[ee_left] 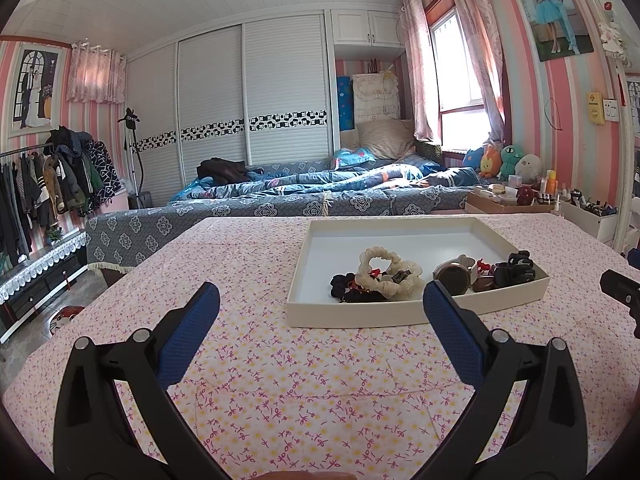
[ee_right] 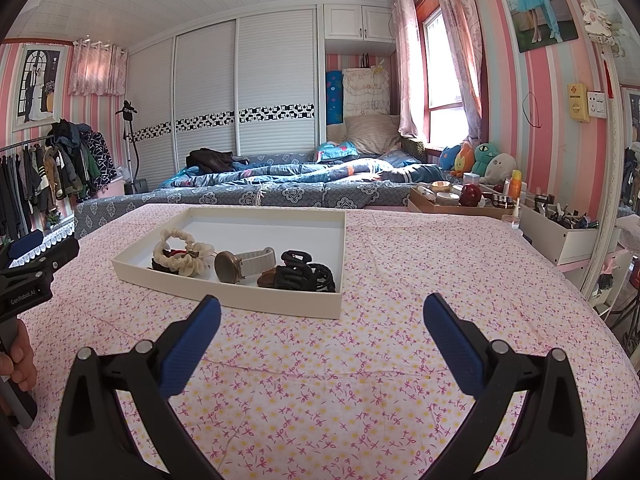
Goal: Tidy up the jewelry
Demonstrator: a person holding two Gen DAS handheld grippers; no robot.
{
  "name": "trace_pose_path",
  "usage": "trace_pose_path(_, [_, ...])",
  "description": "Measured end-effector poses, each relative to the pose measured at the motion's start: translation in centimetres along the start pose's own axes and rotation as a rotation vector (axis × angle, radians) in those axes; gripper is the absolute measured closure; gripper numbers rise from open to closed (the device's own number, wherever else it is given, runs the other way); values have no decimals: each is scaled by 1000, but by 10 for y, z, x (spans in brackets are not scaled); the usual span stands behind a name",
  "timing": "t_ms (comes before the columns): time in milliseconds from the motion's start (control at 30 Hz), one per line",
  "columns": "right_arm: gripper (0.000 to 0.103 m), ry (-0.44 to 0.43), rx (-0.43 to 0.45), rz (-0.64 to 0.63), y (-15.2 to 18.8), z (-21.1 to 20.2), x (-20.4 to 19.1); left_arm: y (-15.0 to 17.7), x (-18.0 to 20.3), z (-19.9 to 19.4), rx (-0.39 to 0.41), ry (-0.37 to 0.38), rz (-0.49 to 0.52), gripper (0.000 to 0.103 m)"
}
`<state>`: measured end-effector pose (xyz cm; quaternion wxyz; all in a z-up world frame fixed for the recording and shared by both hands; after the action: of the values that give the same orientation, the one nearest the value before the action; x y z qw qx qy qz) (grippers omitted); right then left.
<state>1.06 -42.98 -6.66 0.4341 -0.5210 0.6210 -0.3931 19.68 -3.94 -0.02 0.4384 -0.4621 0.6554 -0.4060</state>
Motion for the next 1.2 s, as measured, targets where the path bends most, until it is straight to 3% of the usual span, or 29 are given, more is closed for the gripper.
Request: trace_pose_path(1200, [2, 0, 0, 1, 0, 0, 0, -2, 2, -2, 2, 4, 0, 3])
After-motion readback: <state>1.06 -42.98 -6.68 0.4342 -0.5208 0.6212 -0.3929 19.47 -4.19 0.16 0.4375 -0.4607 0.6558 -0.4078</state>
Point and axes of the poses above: each gripper's, at about its wrist camera, not at the fingertips, and z roughly the way its jaws point, x to its right, y to its underside, the point moved 6 cm from there along z, roughly the way its jaws point, and after that the axes turned 7 degrees about z, right-handed, at the moved point
